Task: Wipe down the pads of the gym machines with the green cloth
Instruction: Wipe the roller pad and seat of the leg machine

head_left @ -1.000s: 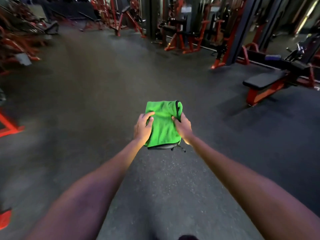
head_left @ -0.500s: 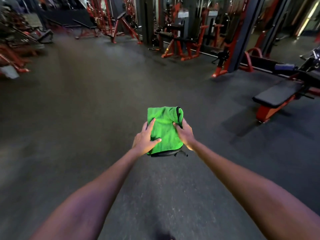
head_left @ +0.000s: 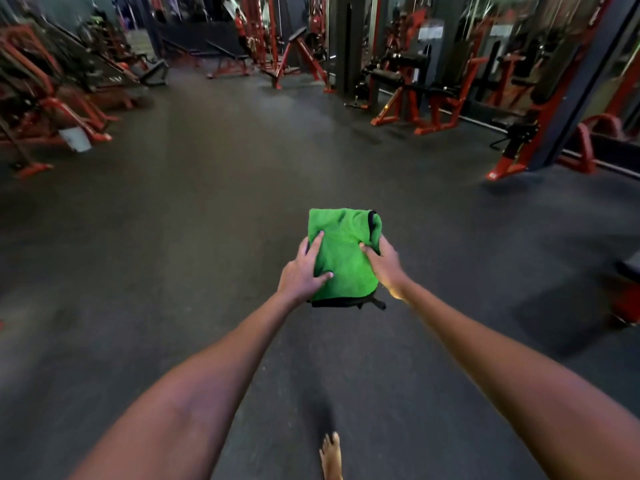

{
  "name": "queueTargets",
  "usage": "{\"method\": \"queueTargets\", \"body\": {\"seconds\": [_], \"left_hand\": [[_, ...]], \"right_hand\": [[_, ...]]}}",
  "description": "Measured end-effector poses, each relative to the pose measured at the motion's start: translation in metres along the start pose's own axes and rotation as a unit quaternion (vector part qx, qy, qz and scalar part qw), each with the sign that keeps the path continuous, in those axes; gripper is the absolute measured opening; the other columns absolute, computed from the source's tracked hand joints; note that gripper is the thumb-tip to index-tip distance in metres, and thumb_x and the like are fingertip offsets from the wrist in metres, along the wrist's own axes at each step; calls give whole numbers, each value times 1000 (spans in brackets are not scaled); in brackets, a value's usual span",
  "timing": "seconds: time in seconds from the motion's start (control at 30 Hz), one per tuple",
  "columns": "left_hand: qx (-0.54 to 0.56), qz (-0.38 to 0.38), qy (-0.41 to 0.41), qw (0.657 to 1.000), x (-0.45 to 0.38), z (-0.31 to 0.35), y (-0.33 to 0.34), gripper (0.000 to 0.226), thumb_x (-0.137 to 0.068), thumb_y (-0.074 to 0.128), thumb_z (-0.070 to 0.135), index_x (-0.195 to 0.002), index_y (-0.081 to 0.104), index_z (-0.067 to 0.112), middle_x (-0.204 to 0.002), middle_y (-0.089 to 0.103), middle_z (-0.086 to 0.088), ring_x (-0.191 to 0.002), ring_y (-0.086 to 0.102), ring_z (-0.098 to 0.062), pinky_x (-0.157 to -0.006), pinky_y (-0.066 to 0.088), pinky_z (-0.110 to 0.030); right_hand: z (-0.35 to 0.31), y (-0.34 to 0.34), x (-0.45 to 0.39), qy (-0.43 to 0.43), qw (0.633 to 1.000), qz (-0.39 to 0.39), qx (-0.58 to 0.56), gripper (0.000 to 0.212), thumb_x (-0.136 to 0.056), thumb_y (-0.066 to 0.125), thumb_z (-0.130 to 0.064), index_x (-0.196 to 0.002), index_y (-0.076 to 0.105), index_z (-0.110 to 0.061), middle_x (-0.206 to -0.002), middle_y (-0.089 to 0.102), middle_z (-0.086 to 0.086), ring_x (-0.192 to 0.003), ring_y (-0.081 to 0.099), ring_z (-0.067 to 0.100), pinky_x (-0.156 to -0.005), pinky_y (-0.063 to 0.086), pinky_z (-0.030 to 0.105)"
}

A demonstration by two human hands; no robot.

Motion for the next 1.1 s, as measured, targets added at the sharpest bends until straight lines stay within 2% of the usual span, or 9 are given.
{"method": "queueTargets", "body": {"seconds": [0.1,0.23,0.4,0.5,0.67,0.8,0.87,0.97,1.1], "left_hand": [[7,-11,12,1000,-96,4,2,91,-86,66,35,-153,4,28,-158,12,-8,-119,52,-41,-96,43,-46],[-4,-9,35,999,-212,22,4,88,-88,62,35,-153,3,29,-158,10,-9,-117,53,-42,-95,42,-44],[-25,-26,61,998,-334,36,31,87,-90,59,39,-152,0,29,-158,10,-8,-113,56,-40,-92,44,-41],[-34,-29,70,997,-416,36,52,88,-89,60,40,-152,0,29,-158,11,-7,-113,56,-40,-91,44,-42],[-30,-17,62,997,-555,35,74,88,-89,61,39,-153,0,28,-159,11,-6,-114,55,-41,-91,44,-43],[-53,-11,45,998,-664,29,65,89,-90,61,39,-153,-1,27,-160,8,-7,-112,56,-42,-90,45,-44],[-64,4,29,998,-724,19,60,89,-90,61,39,-153,-1,27,-160,7,-8,-112,56,-43,-90,45,-45],[-71,7,3,997,-792,-3,59,90,-90,61,38,-152,-3,27,-160,7,-9,-109,58,-42,-89,46,-45],[-77,0,-18,997,-871,-43,68,90,-91,60,38,-152,-5,28,-159,7,-9,-108,58,-41,-91,46,-46]], "right_hand": [[-5,-18,-86,6,1000,3,10,38,-98,49,-13,-136,46,-12,-128,56,2,-117,53,16,-95,42,26],[-9,-47,-189,0,998,54,29,39,-97,51,-17,-136,48,-18,-126,58,-2,-119,52,18,-104,41,39],[12,-82,-303,17,995,89,40,36,-96,52,-18,-133,50,-17,-128,58,2,-115,54,18,-101,43,38],[33,-101,-379,18,995,96,21,36,-97,52,-16,-133,50,-15,-127,58,1,-114,54,17,-97,44,31],[48,-120,-524,1,995,91,31,37,-97,51,-13,-134,50,-14,-124,57,0,-109,51,11,-90,41,24],[43,-125,-645,-3,997,63,32,36,-97,50,-14,-133,50,-14,-124,58,2,-109,53,13,-87,41,24],[43,-119,-714,-4,998,58,36,36,-97,51,-15,-133,50,-14,-125,58,3,-110,53,15,-89,42,25],[53,-102,-793,7,998,54,34,36,-96,52,-17,-132,51,-15,-128,58,4,-117,53,21,-98,43,34],[73,-74,-891,0,999,15,42,37,-96,53,-16,-133,51,-14,-130,58,6,-119,51,22,-95,40,29]]}}
Point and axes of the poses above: each hand's wrist, its own x-axis away from the middle knuckle, its own y-axis out of the palm, z = x × y, the point moved 4 cm from there along -x, towards the middle knuckle
